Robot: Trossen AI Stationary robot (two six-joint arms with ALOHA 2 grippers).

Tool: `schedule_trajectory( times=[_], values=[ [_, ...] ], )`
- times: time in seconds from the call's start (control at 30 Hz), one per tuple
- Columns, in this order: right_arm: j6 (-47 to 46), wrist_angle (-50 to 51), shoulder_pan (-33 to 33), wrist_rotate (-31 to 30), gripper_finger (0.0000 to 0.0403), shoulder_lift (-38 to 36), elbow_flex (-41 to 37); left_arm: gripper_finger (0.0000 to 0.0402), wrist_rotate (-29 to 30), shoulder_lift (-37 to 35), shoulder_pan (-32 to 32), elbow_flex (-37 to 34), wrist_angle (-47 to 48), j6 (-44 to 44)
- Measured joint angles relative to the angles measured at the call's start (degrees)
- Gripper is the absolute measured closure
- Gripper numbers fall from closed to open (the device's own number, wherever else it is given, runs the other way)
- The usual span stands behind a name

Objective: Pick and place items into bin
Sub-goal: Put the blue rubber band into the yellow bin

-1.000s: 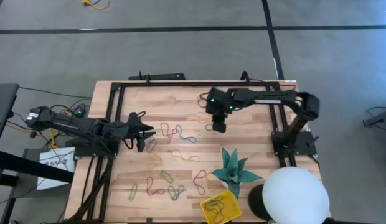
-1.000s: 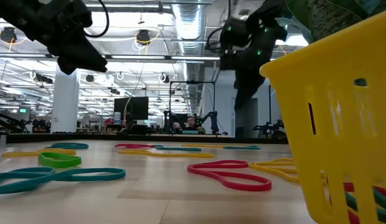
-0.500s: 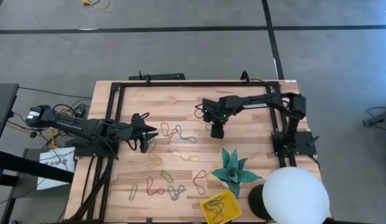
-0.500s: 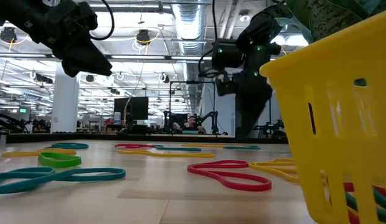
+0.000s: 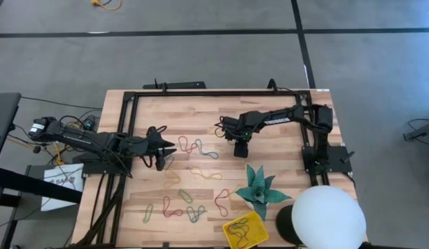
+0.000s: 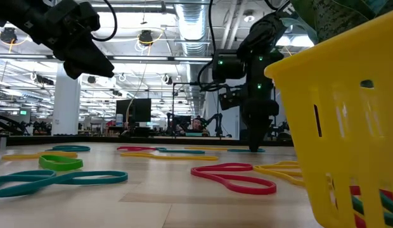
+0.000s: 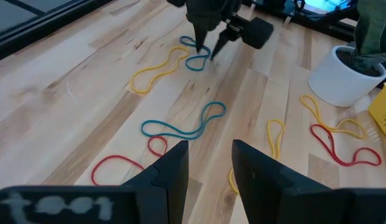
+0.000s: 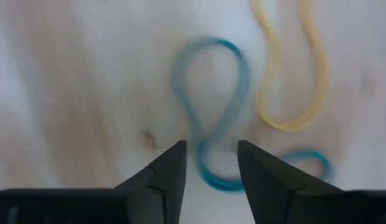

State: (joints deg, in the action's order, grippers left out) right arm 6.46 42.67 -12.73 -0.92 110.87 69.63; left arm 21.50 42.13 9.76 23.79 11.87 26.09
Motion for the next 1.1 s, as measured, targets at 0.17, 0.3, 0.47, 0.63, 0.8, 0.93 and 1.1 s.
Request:
schedule_trajectory(
  times=[0.17, 0.3, 0.47, 0.63, 0.8, 0.93, 1.1],
  values=[
    [0.4, -0.3, -0.9, 0.5, 0.0295, 0.8, 0.1, 0.0289, 0.0, 0.0, 0.0, 0.0, 0.0, 0.0],
    [2.9, -0.8, -0.4, 0.6, 0.0338, 0.8, 0.0, 0.0289, 0.0, 0.0, 0.0, 0.0, 0.0, -0.1],
    [4.4, -5.1, 2.3, 1.2, 0.0395, -0.8, -0.4, 0.0289, 0.0, 0.0, 0.0, 0.0, 0.0, -0.1],
    [1.7, -5.4, 7.1, 2.6, 0.04, -6.8, 2.1, 0.0289, 0.0, 0.0, 0.0, 0.0, -0.8, -0.1],
    [3.2, -8.9, 13.9, 10.2, 0.0402, -13.8, 5.7, 0.0289, -0.3, 0.0, 0.0, 0.0, -2.9, 0.0],
    [7.0, -12.8, 19.8, 17.4, 0.0402, -17.0, 6.8, 0.0289, -0.7, 0.0, 0.0, 0.0, -3.5, 0.0],
    [12.6, -19.0, 27.3, 18.8, 0.0402, -16.9, 6.9, 0.0289, -0.7, 0.0, 0.0, 0.0, -4.1, 0.5]
  ],
)
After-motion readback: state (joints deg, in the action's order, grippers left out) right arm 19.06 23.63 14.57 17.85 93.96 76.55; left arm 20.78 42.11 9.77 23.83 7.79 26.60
